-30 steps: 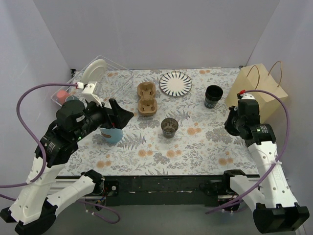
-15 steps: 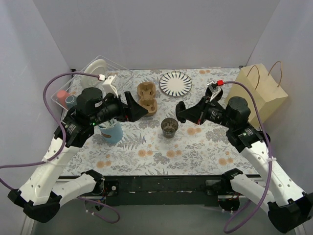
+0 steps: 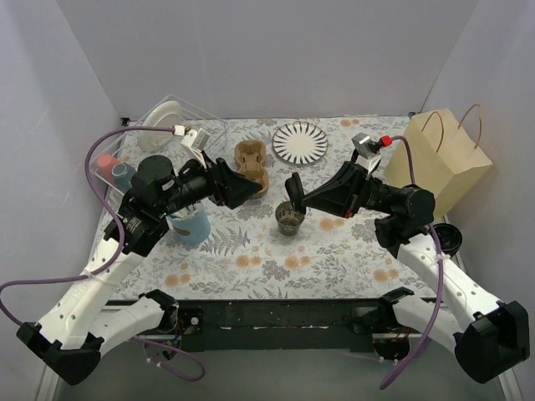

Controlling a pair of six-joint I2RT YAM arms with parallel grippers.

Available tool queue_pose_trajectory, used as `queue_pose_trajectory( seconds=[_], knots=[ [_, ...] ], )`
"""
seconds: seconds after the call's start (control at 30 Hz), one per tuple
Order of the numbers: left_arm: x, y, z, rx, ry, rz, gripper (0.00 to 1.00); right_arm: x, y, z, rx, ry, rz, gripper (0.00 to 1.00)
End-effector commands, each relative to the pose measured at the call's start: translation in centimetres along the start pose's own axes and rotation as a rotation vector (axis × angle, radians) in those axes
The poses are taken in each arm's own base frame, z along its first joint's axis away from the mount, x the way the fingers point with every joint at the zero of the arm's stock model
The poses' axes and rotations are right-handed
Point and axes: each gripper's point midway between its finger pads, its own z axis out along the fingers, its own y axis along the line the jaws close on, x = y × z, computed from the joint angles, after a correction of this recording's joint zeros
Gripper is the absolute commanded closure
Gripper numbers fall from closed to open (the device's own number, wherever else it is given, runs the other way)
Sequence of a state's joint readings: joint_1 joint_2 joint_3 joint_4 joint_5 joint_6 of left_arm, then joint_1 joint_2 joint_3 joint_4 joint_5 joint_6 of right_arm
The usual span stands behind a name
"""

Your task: Pack the takeout coffee

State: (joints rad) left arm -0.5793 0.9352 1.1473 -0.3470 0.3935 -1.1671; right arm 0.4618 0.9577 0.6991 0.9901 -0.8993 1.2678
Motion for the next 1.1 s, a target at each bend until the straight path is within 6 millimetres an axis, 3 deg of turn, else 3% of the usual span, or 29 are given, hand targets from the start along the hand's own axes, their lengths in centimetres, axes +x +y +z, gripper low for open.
queue_pose_trajectory(
  seconds=[0.0, 0.03, 0.27, 0.73, 1.07],
  knots=[
    [0.5, -2.2, 0.1, 0.148, -0.024, -0.039, 0.27, -0.1, 4.2, -0.1, -0.187, 0.032, -0.023, 0.86],
    [0.1, -2.5, 0.0, 0.168, -0.048, -0.027, 0.28, -0.1, 4.9, -0.2, -0.222, 0.028, -0.044, 0.86],
    [0.1, -3.9, 0.3, 0.281, -0.067, -0.016, 0.34, -0.7, 4.8, -0.1, -0.23, -0.008, -0.023, 0.87],
    [0.8, -3.8, 2.4, 0.353, -0.047, -0.03, 0.42, -0.8, 4.6, 0.1, -0.211, -0.003, -0.016, 0.87],
    [1.9, -4.9, 3.2, 0.417, -0.023, -0.013, 0.44, -0.7, 4.5, 0.0, -0.215, -0.009, -0.007, 0.87]
  ],
)
